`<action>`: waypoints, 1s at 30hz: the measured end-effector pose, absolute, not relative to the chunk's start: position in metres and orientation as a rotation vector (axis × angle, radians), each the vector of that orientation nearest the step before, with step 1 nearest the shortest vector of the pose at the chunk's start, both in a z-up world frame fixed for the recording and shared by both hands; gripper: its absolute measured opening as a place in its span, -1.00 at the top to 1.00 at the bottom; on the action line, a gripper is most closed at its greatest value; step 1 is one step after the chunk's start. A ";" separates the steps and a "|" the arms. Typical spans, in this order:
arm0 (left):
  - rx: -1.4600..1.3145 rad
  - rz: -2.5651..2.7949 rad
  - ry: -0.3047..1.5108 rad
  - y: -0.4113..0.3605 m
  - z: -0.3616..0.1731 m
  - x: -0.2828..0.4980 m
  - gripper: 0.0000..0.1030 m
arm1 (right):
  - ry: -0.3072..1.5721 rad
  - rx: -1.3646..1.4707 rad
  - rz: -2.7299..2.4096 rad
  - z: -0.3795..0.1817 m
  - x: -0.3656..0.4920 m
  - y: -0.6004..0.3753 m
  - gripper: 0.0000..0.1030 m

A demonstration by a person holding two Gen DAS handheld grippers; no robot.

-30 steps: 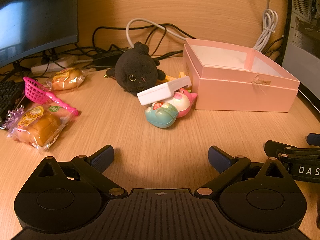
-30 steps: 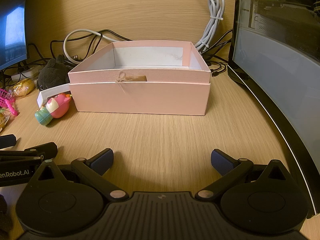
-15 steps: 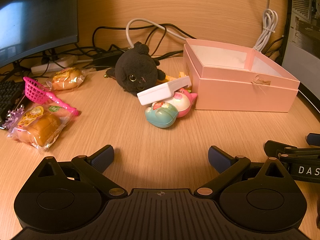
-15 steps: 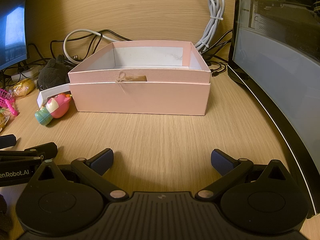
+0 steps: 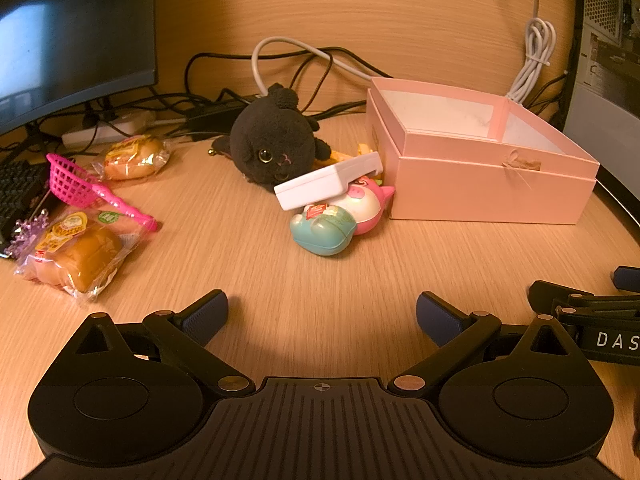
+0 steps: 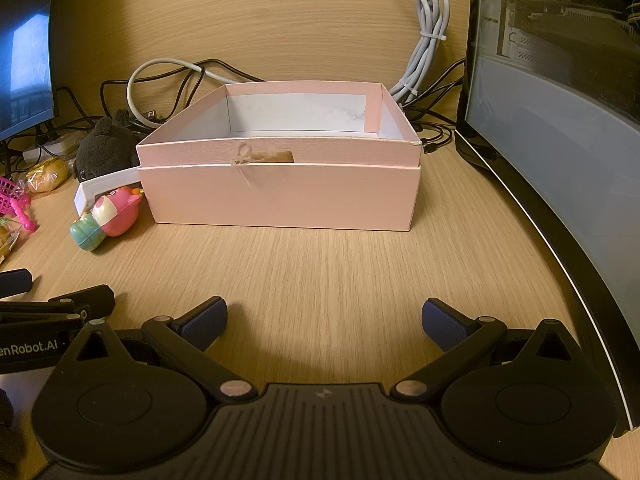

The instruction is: Organize objects

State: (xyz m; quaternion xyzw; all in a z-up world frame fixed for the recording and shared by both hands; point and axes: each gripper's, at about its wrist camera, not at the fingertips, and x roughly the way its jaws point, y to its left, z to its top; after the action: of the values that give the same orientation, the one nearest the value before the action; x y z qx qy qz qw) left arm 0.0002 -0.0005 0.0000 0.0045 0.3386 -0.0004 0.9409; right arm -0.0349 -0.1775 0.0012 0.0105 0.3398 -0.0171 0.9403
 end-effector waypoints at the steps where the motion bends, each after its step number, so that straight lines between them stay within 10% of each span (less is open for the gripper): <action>1: 0.009 -0.001 0.691 -0.001 0.000 0.000 -1.00 | 0.693 0.021 -0.035 0.001 -0.035 -0.178 -1.00; 30: 0.006 0.014 0.691 -0.003 0.000 0.001 -1.00 | 0.727 0.015 -0.006 0.003 -0.035 -0.179 -1.00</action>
State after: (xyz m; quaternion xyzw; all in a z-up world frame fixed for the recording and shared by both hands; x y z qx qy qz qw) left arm 0.0012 -0.0025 0.0004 0.0027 0.3385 0.0067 0.9409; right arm -0.0352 -0.1788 0.0030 0.0074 0.3556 -0.0030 0.9346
